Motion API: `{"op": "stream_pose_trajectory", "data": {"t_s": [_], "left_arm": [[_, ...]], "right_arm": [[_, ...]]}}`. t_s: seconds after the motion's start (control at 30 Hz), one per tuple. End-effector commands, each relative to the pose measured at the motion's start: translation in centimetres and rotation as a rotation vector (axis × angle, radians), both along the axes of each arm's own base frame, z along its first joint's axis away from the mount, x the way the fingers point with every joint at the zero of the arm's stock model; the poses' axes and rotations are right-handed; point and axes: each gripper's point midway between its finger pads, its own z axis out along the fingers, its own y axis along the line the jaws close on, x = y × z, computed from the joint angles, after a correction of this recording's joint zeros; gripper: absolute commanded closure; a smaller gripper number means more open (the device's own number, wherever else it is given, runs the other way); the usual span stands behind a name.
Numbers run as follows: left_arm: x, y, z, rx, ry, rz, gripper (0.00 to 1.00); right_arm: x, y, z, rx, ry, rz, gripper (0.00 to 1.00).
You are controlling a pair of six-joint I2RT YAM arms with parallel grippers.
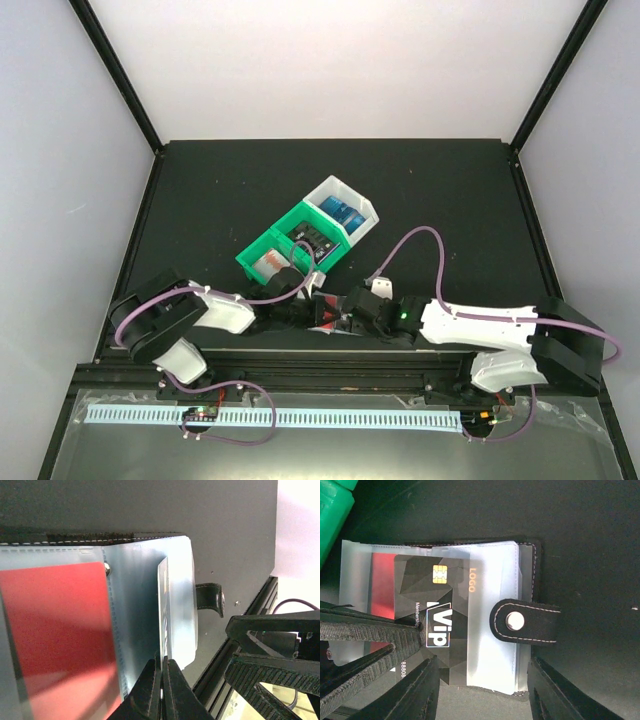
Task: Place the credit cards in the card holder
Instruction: Insert the credit card into the card holder.
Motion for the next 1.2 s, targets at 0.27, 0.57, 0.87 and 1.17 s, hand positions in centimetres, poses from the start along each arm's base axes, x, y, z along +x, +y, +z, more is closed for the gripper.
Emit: {"op": "stream_pose_trajectory", "data": {"t_s": [0.27,0.57,0.87,1.17], "left_arm": [[0.4,-0.4,0.4,-0.065,0.056,0.101,0.98],[-0.1,-1.1,0.0,-0.084,0.085,0.102,0.98],[-0.7,-1.9,-0.7,-0.045,0.077,0.081,0.97],[-1.8,-2.7,-1.6,0.035,0.049,0.009,0.91]], "right_arm": [[0.9,-1.5,0.4,0.021,-0.051,-0.097,0.50],[-0.2,-1.1,-2.0,0.006,0.030,-0.056,0.50],[-0.7,-0.3,-3.5,0.066,0.076,-0.011,0.50],[-0.7,0.4,-3.6,0.097,0.081,0.028,0.51]]}}
